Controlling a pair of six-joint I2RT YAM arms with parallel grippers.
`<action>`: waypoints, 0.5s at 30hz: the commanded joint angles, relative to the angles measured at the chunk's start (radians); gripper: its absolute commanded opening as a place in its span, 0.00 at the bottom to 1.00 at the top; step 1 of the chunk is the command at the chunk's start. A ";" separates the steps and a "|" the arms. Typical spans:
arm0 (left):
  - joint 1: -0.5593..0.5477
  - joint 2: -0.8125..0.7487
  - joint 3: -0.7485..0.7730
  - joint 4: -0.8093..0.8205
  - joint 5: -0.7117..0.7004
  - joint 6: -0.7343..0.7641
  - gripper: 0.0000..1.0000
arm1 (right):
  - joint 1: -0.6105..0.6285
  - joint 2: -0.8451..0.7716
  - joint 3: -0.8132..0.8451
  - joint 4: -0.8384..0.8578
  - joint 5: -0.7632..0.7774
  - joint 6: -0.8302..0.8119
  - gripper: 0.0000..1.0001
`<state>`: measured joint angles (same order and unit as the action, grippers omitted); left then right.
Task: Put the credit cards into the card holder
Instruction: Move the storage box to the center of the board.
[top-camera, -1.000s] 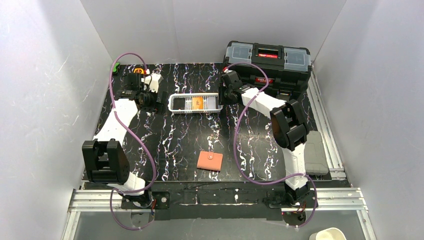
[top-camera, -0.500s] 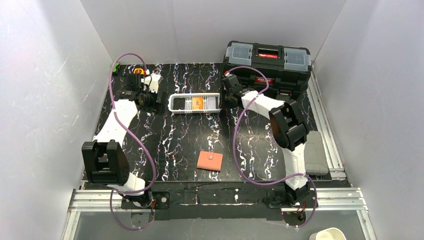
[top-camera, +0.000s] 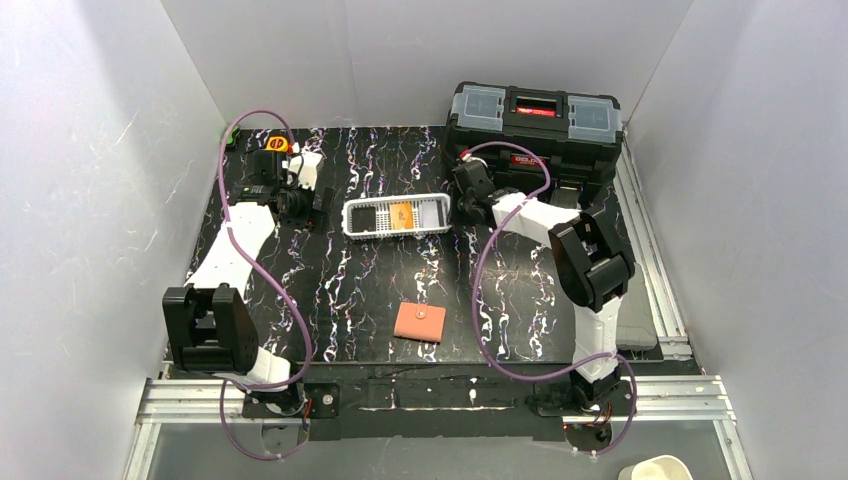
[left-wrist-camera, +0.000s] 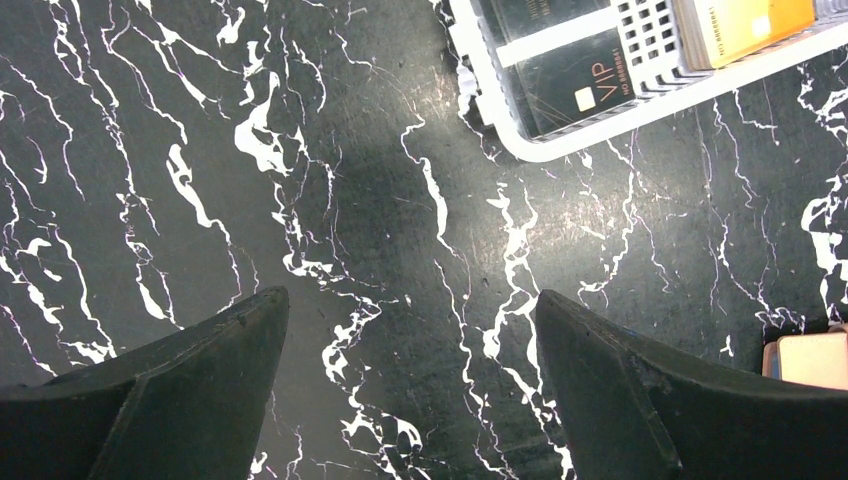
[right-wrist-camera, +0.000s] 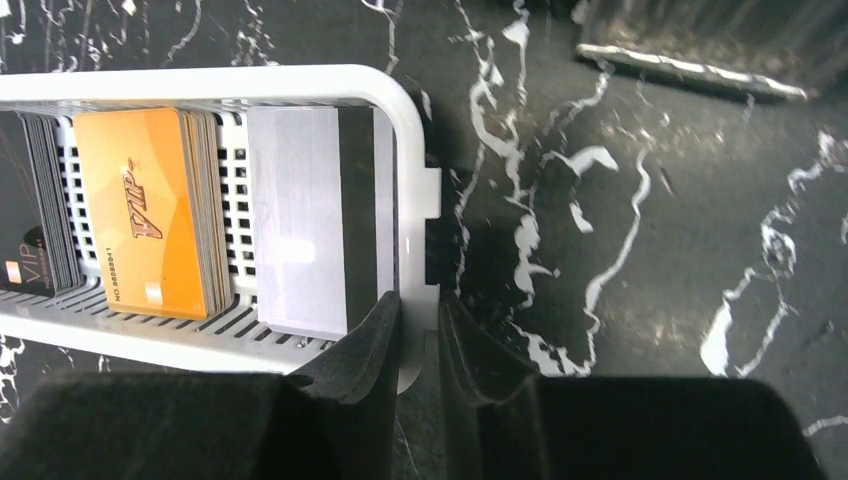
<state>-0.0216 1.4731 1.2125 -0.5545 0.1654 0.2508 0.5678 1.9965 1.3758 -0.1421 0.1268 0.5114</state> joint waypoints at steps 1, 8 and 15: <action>0.004 -0.060 -0.014 -0.042 0.014 0.024 0.93 | 0.000 -0.082 -0.094 -0.035 0.074 0.020 0.20; 0.004 -0.091 -0.030 -0.062 0.013 0.047 0.93 | 0.000 -0.209 -0.248 -0.086 0.182 0.133 0.19; 0.003 -0.112 -0.054 -0.121 0.082 0.111 0.98 | 0.000 -0.374 -0.470 -0.075 0.236 0.157 0.21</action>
<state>-0.0216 1.4059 1.1763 -0.6033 0.1806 0.3069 0.5697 1.6981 1.0088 -0.1566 0.2783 0.6537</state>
